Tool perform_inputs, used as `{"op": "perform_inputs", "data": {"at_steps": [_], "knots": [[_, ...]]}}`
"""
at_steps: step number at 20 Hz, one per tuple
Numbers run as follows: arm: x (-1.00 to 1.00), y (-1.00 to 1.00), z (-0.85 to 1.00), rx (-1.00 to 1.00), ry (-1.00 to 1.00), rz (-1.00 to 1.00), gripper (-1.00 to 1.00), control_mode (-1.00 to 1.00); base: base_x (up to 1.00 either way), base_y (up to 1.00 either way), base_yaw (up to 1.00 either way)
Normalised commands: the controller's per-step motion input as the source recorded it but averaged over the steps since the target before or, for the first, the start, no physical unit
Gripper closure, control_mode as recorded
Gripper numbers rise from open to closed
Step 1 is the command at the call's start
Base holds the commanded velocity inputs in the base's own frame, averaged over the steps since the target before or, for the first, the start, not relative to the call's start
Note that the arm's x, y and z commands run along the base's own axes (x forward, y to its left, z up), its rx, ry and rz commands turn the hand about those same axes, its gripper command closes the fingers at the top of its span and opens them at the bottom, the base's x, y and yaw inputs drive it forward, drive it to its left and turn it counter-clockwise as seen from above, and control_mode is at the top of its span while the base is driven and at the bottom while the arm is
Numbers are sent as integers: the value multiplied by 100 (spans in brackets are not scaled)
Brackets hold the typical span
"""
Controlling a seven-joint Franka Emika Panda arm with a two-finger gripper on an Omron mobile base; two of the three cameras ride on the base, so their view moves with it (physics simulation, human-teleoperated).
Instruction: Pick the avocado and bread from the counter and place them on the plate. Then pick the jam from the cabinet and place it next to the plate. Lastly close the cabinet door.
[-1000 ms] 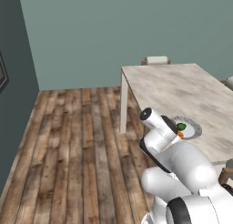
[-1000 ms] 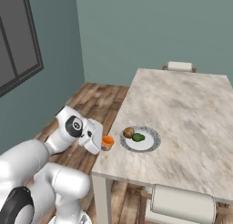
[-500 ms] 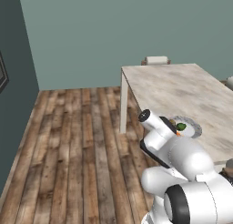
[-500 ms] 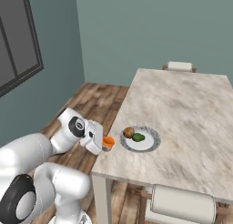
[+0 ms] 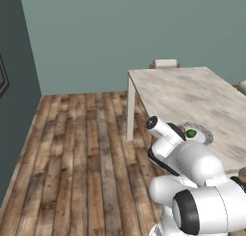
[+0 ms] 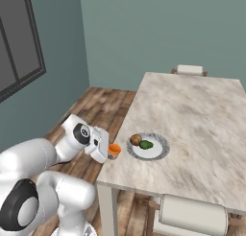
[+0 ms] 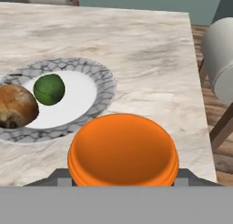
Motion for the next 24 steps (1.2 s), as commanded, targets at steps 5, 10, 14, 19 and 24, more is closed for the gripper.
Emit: {"op": "perform_inputs", "data": {"at_steps": [5,10,14,19,24], "knots": [[0,-1,-15,0,-5,0,100,-100,0,0,0],[0,-8,-21,0,-1,1,100,-100,0,0,0],[0,-15,-19,0,0,2,100,-100,0,0,0],[0,-1,-16,0,0,2,100,-100,0,0,0],[0,0,-15,0,0,2,100,-100,0,0,0]]}}
